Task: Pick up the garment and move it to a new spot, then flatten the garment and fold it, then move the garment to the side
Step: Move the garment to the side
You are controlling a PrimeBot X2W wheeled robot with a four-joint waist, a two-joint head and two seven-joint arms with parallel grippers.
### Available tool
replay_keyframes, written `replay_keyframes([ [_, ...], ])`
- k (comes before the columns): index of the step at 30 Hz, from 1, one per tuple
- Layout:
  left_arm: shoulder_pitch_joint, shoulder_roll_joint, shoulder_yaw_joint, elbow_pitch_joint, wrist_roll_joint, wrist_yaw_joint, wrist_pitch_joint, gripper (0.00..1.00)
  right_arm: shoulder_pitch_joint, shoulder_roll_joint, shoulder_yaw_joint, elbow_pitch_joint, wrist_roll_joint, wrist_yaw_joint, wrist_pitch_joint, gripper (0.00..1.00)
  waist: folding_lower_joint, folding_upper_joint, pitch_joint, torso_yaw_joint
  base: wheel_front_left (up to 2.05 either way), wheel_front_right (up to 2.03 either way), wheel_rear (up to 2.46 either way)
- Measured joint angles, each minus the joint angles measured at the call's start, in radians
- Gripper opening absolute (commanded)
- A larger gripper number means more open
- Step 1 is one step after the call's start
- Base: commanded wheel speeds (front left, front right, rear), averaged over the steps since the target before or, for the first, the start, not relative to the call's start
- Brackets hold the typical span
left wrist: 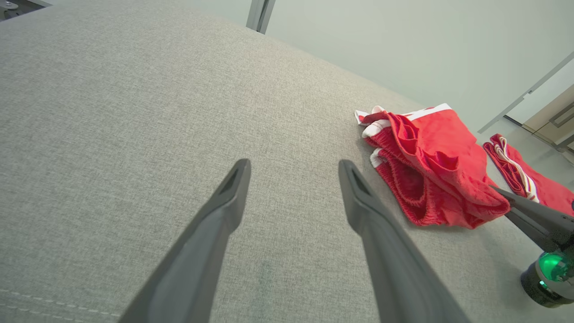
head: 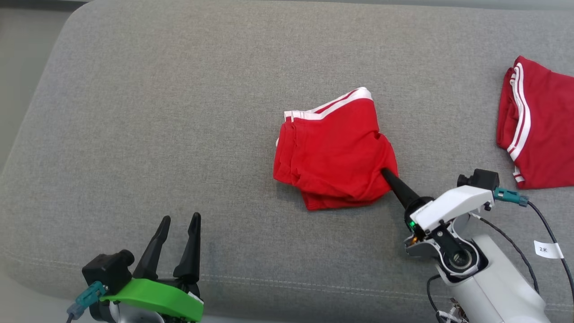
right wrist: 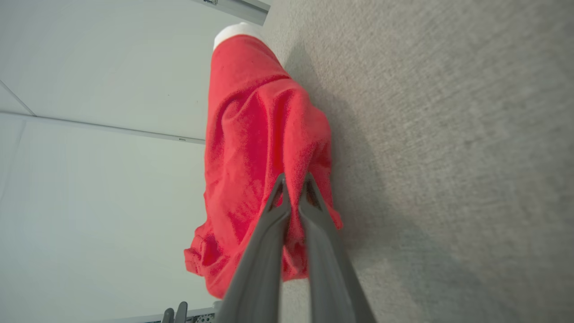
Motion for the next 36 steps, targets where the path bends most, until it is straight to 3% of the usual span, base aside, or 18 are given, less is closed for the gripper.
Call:
replay_keyframes([
  [3,0.000,-0.002,0.009,0.000,-0.001,0.001,0.000,1.00,0.000,0.011,-0.030,-0.033,0.060,0.000,-0.001,0.00,0.0000,0.0000,-0.004,-0.010,0.00,0.00,0.00],
  [10,0.000,-0.003,0.013,-0.002,-0.001,0.001,-0.001,1.00,0.022,-0.024,-0.056,-0.023,0.074,0.000,-0.001,0.00,0.0000,0.0000,-0.012,-0.036,0.00,0.00,0.00],
  [16,0.001,-0.003,0.014,-0.005,-0.001,0.001,-0.001,1.00,0.028,-0.106,-0.053,0.000,0.031,0.000,0.016,0.00,0.0000,0.0000,-0.014,-0.061,0.00,0.00,0.00],
  [21,0.000,-0.002,0.015,-0.014,-0.001,0.001,-0.002,1.00,-0.066,-0.200,-0.014,-0.010,-0.067,-0.004,0.062,0.00,0.0000,0.0000,-0.005,-0.082,0.00,0.00,0.00],
  [31,0.000,0.000,0.012,-0.032,-0.001,0.001,-0.001,1.00,-0.280,-0.341,-0.014,-0.060,-0.155,-0.059,0.145,0.00,0.0000,0.0000,0.028,-0.125,0.00,0.00,0.00],
  [36,-0.001,0.013,0.015,-0.043,0.001,0.001,0.000,1.00,-0.311,-0.367,-0.040,-0.061,-0.153,-0.074,0.168,0.00,0.0000,0.0000,0.053,-0.145,0.00,0.00,0.00],
])
